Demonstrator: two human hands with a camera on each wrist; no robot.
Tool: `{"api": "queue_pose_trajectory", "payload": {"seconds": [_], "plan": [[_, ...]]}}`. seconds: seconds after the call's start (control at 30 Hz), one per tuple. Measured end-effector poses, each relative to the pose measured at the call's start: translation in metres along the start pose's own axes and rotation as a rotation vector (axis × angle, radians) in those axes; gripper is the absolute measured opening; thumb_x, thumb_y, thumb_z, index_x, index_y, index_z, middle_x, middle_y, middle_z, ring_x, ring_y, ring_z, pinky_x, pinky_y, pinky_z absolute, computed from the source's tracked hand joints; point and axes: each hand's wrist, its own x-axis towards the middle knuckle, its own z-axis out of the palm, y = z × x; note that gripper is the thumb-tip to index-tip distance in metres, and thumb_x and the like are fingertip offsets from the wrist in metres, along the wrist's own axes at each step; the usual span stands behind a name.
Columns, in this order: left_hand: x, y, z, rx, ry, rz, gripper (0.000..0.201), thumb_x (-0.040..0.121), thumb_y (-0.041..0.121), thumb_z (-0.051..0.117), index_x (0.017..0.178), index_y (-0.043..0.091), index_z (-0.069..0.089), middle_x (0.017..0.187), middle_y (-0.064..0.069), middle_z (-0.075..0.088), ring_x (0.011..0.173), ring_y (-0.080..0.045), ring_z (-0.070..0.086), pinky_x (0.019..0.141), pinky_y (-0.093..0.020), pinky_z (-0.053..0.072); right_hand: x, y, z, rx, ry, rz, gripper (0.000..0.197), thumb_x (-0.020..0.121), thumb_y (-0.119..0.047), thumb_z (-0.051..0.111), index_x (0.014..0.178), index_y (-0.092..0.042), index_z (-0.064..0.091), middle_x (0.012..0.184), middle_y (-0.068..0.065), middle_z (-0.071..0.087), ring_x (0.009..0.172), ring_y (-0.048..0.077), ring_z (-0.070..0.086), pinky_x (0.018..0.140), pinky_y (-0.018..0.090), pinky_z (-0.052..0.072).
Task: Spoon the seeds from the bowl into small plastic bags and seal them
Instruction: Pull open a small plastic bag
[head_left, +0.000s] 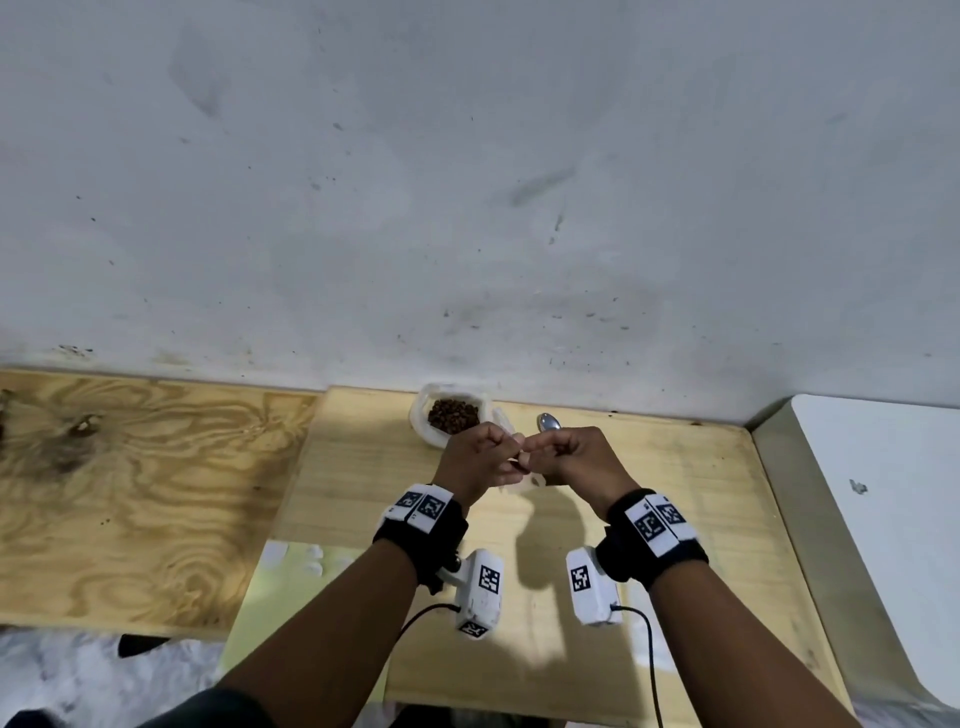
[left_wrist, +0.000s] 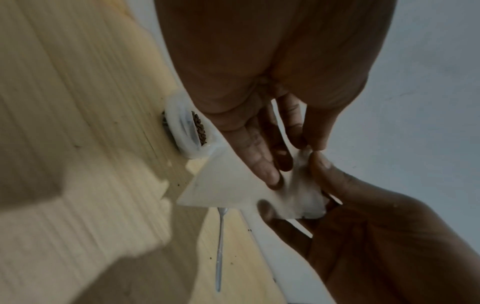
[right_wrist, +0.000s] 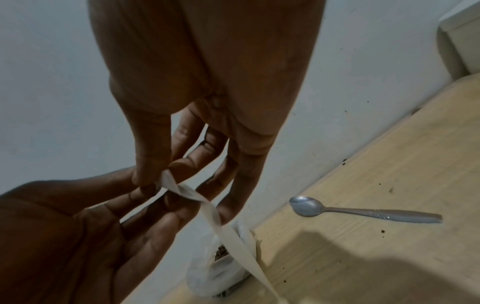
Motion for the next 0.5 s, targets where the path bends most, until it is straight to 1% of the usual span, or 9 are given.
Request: {"api": "queue_pose_trajectory", "payload": {"seconds": [0.1,0.17,0.2,0.27,0.3,0.37,0.4,0.47,0.5], "plan": [[-0.004,-0.002,-0.003,0.006,-0.051,0.029,0.023,0.092,0.005,0.061,0.072,0.006,0.049,0.065,-0.005,0.065,0.062,-0.019,0.067,0.065,-0.030,0.058,0.001,0.002,-0.002,0.063,-0.026,0.072,0.011,0.078,-0.001,0.077,0.086,-0.008,0.079,0.091,0.013,0.071,0.078,0.019,0.068,0.067,0.029,0.055],[-0.007,-0.004,-0.006,0.032,-0.084,0.048,0.018,0.092,0.008,0.062,0.077,0.004,0.052,0.074,-0.009,0.067,0.070,-0.025,0.070,0.067,-0.030,0.058,0.002,0.003,-0.004,0.090,-0.044,0.114,0.011,0.078,-0.001,0.075,0.085,-0.009,0.079,0.100,0.006,0.069,0.083,0.019,0.070,0.069,0.031,0.055],[-0.008,-0.005,-0.007,0.043,-0.097,0.056,0.016,0.092,0.009,0.062,0.079,0.004,0.053,0.078,-0.011,0.068,0.074,-0.027,0.070,0.067,-0.029,0.059,0.003,0.003,-0.005,0.095,-0.055,0.130,0.011,0.079,-0.001,0.074,0.084,-0.009,0.078,0.099,0.004,0.068,0.085,0.019,0.069,0.067,0.031,0.054],[-0.009,-0.008,-0.008,0.054,-0.103,0.070,0.015,0.091,0.007,0.063,0.078,0.005,0.057,0.081,-0.011,0.068,0.076,-0.029,0.070,0.066,-0.029,0.058,0.002,0.003,-0.004,0.108,-0.092,0.160,0.013,0.082,0.000,0.069,0.081,-0.010,0.076,0.092,0.001,0.070,0.086,0.018,0.067,0.065,0.031,0.054],[-0.010,-0.009,-0.009,0.059,-0.102,0.077,0.014,0.091,0.007,0.064,0.078,0.005,0.058,0.081,-0.010,0.067,0.075,-0.029,0.070,0.067,-0.030,0.058,0.001,0.003,-0.004,0.099,-0.110,0.165,0.013,0.084,-0.001,0.067,0.080,-0.011,0.075,0.093,0.001,0.069,0.086,0.017,0.067,0.065,0.031,0.054],[-0.010,-0.011,-0.010,0.066,-0.097,0.084,0.012,0.090,0.006,0.064,0.079,0.005,0.059,0.080,-0.009,0.068,0.074,-0.028,0.070,0.067,-0.030,0.059,0.001,0.006,-0.003,0.037,-0.135,0.141,0.013,0.085,-0.004,0.066,0.081,-0.014,0.074,0.101,-0.001,0.065,0.086,0.013,0.068,0.067,0.029,0.055],[-0.011,-0.011,-0.011,0.065,-0.096,0.083,0.013,0.091,0.006,0.064,0.079,0.006,0.060,0.078,-0.007,0.069,0.073,-0.028,0.070,0.068,-0.030,0.059,0.000,0.006,-0.002,0.007,-0.139,0.121,0.013,0.087,-0.004,0.066,0.084,-0.014,0.074,0.099,-0.003,0.066,0.084,0.011,0.067,0.068,0.029,0.054],[-0.011,-0.012,-0.013,0.053,-0.098,0.076,0.015,0.091,0.005,0.063,0.077,0.009,0.059,0.075,-0.003,0.069,0.071,-0.028,0.069,0.068,-0.031,0.060,-0.001,0.008,-0.001,-0.027,-0.134,0.066,0.012,0.088,-0.003,0.067,0.094,-0.010,0.074,0.082,-0.006,0.069,0.075,0.006,0.062,0.069,0.027,0.051],[-0.012,-0.011,-0.014,0.045,-0.099,0.069,0.016,0.092,0.005,0.062,0.077,0.009,0.058,0.075,-0.003,0.068,0.071,-0.029,0.069,0.068,-0.031,0.060,-0.001,0.009,0.000,-0.037,-0.130,0.034,0.012,0.088,-0.003,0.068,0.097,-0.007,0.074,0.075,-0.007,0.069,0.070,0.005,0.059,0.068,0.025,0.050]]}}
